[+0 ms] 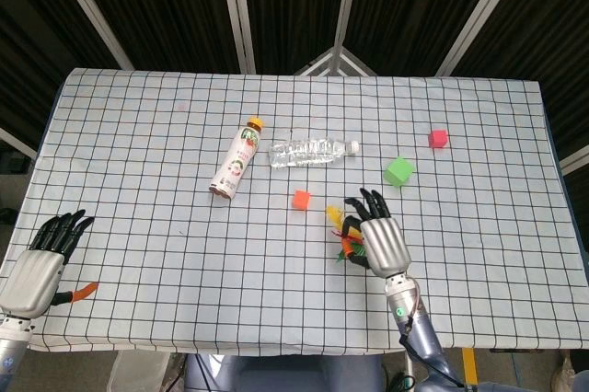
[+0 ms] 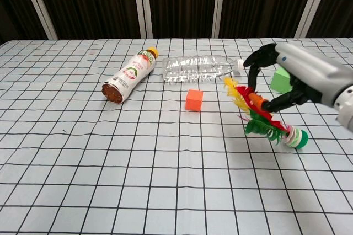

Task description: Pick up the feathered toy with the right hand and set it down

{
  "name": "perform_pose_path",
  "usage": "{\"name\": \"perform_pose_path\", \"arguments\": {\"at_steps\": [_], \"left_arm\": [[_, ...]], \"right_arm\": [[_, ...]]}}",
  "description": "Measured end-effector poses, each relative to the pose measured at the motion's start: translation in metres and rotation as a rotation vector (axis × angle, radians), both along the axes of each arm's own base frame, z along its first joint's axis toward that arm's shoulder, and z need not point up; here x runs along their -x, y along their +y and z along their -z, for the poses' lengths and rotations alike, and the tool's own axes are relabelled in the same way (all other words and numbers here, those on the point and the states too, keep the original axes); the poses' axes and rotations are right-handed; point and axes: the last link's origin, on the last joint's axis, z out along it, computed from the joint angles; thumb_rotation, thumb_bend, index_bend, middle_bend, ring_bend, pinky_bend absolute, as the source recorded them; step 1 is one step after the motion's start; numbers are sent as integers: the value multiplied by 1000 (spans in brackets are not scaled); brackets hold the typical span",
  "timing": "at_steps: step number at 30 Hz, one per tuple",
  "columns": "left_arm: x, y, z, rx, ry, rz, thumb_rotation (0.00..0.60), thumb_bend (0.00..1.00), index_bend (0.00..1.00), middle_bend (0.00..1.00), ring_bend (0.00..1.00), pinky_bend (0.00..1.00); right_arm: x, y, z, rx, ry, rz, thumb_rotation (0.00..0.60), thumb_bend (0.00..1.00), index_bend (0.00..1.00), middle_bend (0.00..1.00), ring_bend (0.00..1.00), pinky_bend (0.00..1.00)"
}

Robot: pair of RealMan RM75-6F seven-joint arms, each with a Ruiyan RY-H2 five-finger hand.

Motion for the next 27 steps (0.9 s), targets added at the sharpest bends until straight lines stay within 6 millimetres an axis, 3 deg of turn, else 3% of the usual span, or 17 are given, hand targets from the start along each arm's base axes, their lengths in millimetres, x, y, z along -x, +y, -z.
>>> {"name": "perform_pose_path", "arguments": {"at_steps": [12,15,19,21,27], "left_arm": [[0,-1,2,0,16,0,600,0,0,0,0,0],[0,-1,3,1,18,0,600,0,0,0,0,0],[0,-1,3,2,22,0,600,0,0,0,0,0],[-1,-1,3,1,22,2,600,0,0,0,0,0],[0,-2,2,-2,20,2,600,0,0,0,0,0]], "right_arm": [[54,-4,-63,96,74,136,600,494,574,229,0,0],[66,1,-72,102,85,160,600,494,431,205,0,0],[77,9,-80,96,103,178,600,477,48,31,0,0],[81,14,-83,89,109,184,600,455,0,1,0,0],[79,25,-92,90,113,167,600,436,0,0,0,0]]}}
